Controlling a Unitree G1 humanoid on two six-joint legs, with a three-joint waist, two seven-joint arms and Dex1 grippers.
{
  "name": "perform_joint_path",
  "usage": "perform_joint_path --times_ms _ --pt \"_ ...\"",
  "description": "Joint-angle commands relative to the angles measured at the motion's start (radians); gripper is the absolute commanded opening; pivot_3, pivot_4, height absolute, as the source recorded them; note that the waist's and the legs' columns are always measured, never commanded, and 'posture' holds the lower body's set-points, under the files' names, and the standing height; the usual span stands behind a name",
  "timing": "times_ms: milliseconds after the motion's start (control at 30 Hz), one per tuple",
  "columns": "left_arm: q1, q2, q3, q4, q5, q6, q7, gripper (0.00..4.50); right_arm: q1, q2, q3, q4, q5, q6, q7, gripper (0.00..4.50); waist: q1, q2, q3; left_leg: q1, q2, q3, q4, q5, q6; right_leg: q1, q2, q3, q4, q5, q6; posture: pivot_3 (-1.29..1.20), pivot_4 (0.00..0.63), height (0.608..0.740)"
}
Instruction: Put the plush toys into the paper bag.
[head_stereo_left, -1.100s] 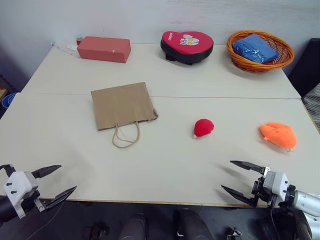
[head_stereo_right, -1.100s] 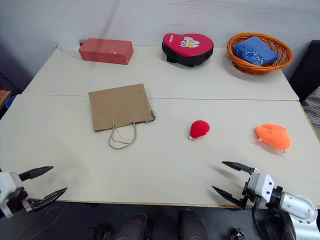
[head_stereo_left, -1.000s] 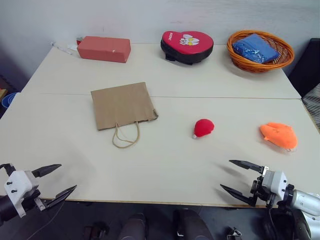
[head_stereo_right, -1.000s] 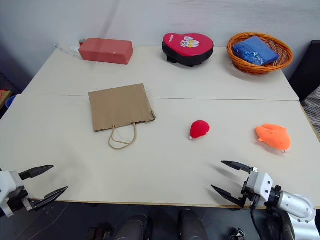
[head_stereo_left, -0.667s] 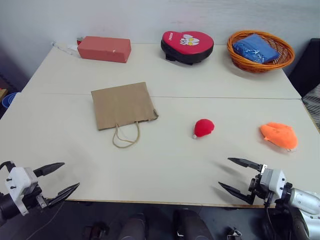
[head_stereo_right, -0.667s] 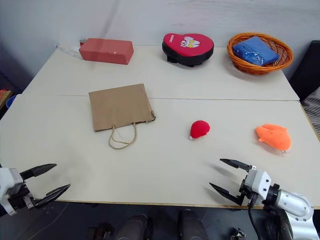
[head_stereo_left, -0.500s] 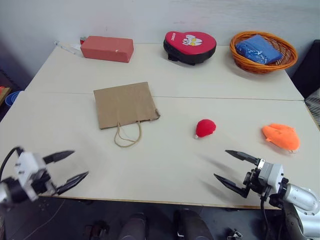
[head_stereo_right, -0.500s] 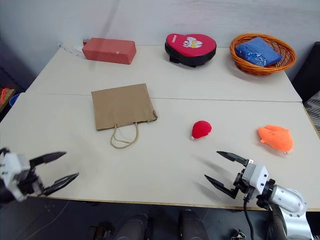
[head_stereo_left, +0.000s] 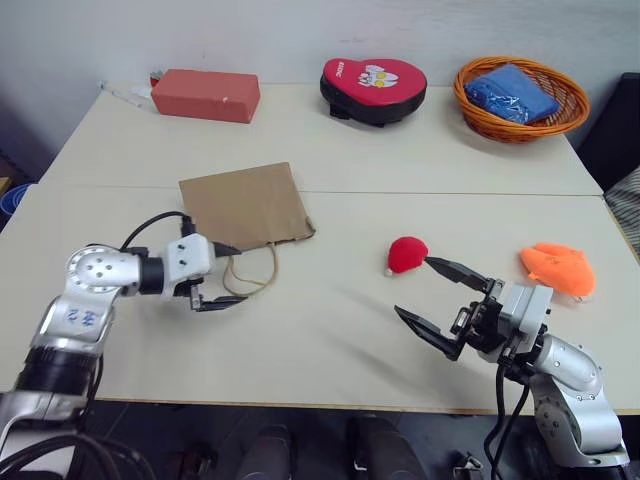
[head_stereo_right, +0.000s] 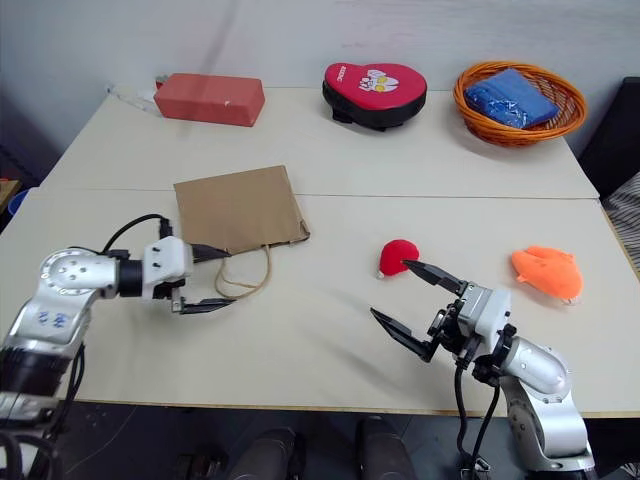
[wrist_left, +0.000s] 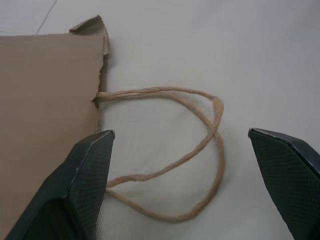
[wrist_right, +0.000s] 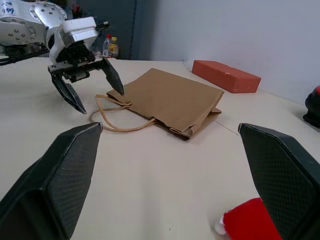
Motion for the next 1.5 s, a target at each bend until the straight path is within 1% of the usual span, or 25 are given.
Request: perform_joint_path --times_ms 33,100,167,333,400,467,500,533,600,700,767,800,900,967,1067,1133,1233,1367,1500 --pt "-0.056 -0.016 -0.008 0.072 0.013 -0.085 -0.03 4.31 0.015 0.014 -0.007 -0.028 -0.026 -0.025 -0.02 4.49 0.0 0.0 0.0 0.0 0.0 0.0 0.0 0.0 0.0 0.0 0.0 0.0 0.0 0.0 0.0 0.0 0.15 0.74" --pt "-0.087 -0.022 -0.018 0.13 0.032 -0.136 -0.042 3.99 0.026 0.021 -0.007 -0.022 -0.044 -0.036 -0.026 4.5 0.002 0.0 0.0 0.0 0.0 0.0 0.002 0.0 0.0 0.0 0.0 0.0 0.001 0.0 0.0 0.0 0.15 0.74" --pt "-0.111 -0.024 -0.03 0.186 0.056 -0.195 -0.049 3.33 0.03 0.026 -0.01 -0.019 -0.056 -0.046 -0.033 4.5 0.002 0.0 0.0 0.0 0.0 0.0 0.003 0.0 0.0 0.0 0.0 0.0 0.001 0.0 0.0 0.0 0.15 0.74" --pt "-0.173 -0.065 -0.034 0.258 0.035 -0.243 -0.083 1.75 0.03 0.024 -0.015 0.01 -0.101 -0.079 -0.045 4.5 0.003 0.0 0.0 -0.001 0.0 0.0 0.007 0.0 0.0 0.0 0.0 0.0 0.002 0.0 0.0 0.0 0.15 0.74" --pt "-0.191 -0.088 -0.022 0.245 -0.011 -0.207 -0.116 1.13 0.029 0.018 -0.015 0.028 -0.111 -0.085 -0.041 4.5 0.005 0.0 0.0 -0.001 0.0 0.0 0.008 0.0 0.001 0.0 0.0 0.0 0.003 0.0 0.0 0.0 0.15 0.74" --pt "-0.202 -0.12 -0.002 0.202 -0.09 -0.137 -0.157 0.52 0.033 0.009 -0.012 0.044 -0.11 -0.087 -0.024 4.5 0.006 0.0 0.0 -0.001 0.0 0.0 0.009 -0.001 0.001 0.0 0.0 0.0 0.004 0.0 0.0 0.0 0.15 0.74" --pt "-0.206 -0.137 0.002 0.148 -0.15 -0.072 -0.19 0.17 0.038 0.007 -0.016 0.046 -0.103 -0.088 -0.018 4.5 0.005 0.0 0.0 -0.001 0.0 0.0 0.009 -0.001 0.001 0.0 0.0 0.0 0.004 0.0 0.0 0.0 0.15 0.74" --pt "-0.21 -0.15 0.0 0.089 -0.202 -0.002 -0.217 0.07 0.045 0.002 -0.02 0.035 -0.086 -0.075 -0.011 4.5 0.005 0.0 0.0 -0.001 0.0 0.0 0.009 -0.001 0.001 0.0 0.0 0.0 0.004 0.0 0.0 0.0 0.15 0.74" --pt "-0.218 -0.175 0.001 -0.009 -0.28 0.114 -0.233 0.07 0.056 -0.013 -0.015 0.0 -0.053 -0.042 0.003 4.5 0.004 0.0 0.0 -0.002 0.0 -0.001 0.009 -0.001 0.001 0.0 0.0 -0.001 0.005 0.0 0.0 0.0 0.15 0.74" --pt "-0.238 -0.222 0.027 -0.122 -0.38 0.265 -0.183 0.0 0.04 -0.024 0.019 -0.072 0.005 0.055 -0.004 3.89 0.003 0.0 0.0 -0.002 0.0 -0.001 0.01 -0.001 0.001 0.0 0.0 0.0 0.005 0.0 0.0 0.0 0.15 0.74" --pt "-0.239 -0.232 0.037 -0.188 -0.43 0.354 -0.162 0.0 0.008 -0.021 0.046 -0.103 0.007 0.11 -0.026 3.25 -0.003 0.0 0.0 -0.001 0.0 -0.001 0.01 -0.001 0.001 0.0 0.0 0.0 0.005 0.0 0.0 0.0 0.15 0.74" --pt "-0.236 -0.232 0.042 -0.22 -0.457 0.4 -0.152 0.0 -0.011 -0.022 0.062 -0.11 -0.006 0.136 -0.037 2.85 -0.005 0.0 0.0 -0.001 0.0 -0.001 0.01 -0.001 0.001 0.0 0.0 0.0 0.004 0.0 0.0 0.0 0.15 0.74" --pt "-0.217 -0.224 0.062 -0.318 -0.526 0.52 -0.107 0.0 -0.092 -0.018 0.116 -0.096 -0.08 0.194 -0.077 1.83 -0.007 0.0 0.0 0.0 0.0 -0.001 0.01 0.0 0.0 0.0 0.0 0.001 0.005 0.0 0.0 0.0 0.15 0.74" --pt "-0.21 -0.234 0.081 -0.359 -0.549 0.556 -0.065 0.0 -0.152 -0.012 0.149 -0.068 -0.13 0.227 -0.105 1.03 -0.004 0.0 0.0 0.0 0.0 -0.001 0.01 0.0 0.0 0.0 0.0 0.001 0.004 0.0 0.0 0.0 0.15 0.74" --pt "-0.193 -0.253 0.103 -0.42 -0.591 0.61 -0.007 0.0 -0.256 0.013 0.211 0.002 -0.206 0.28 -0.147 0.03 0.001 -0.001 0.0 0.0 0.0 -0.001 0.01 0.0 0.0 0.0 0.0 0.001 0.004 0.0 0.0 0.0 0.15 0.74" --pt "-0.169 -0.261 0.101 -0.456 -0.592 0.625 0.021 0.0 -0.328 0.048 0.248 0.067 -0.248 0.307 -0.176 0.03 0.0 0.0 0.0 0.0 0.0 -0.001 0.01 0.0 0.0 0.0 0.0 0.001 0.004 0.0 0.0 0.0 0.15 0.74" --pt "-0.148 -0.276 0.102 -0.487 -0.592 0.633 0.062 0.0 -0.387 0.078 0.295 0.14 -0.299 0.317 -0.183 0.03 0.003 -0.001 0.0 -0.001 0.0 -0.001 0.01 0.0 0.0 -0.001 0.0 0.001 0.004 0.0 0.0 0.0 0.15 0.74" --pt "-0.127 -0.284 0.102 -0.516 -0.603 0.649 0.089 0.0 -0.434 0.127 0.327 0.193 -0.336 0.305 -0.195 0.03 0.001 -0.001 0.0 -0.002 0.0 -0.002 0.01 0.0 0.0 -0.002 0.0 0.001 0.004 0.0 0.0 0.0 0.15 0.74" --pt "-0.123 -0.289 0.106 -0.523 -0.605 0.661 0.117 0.0 -0.449 0.152 0.359 0.25 -0.389 0.33 -0.214 0.03 -0.001 0.0 0.0 -0.002 0.0 -0.001 0.01 0.0 -0.001 -0.003 0.0 0.001 0.004 0.0 0.0 0.0 0.15 0.74"
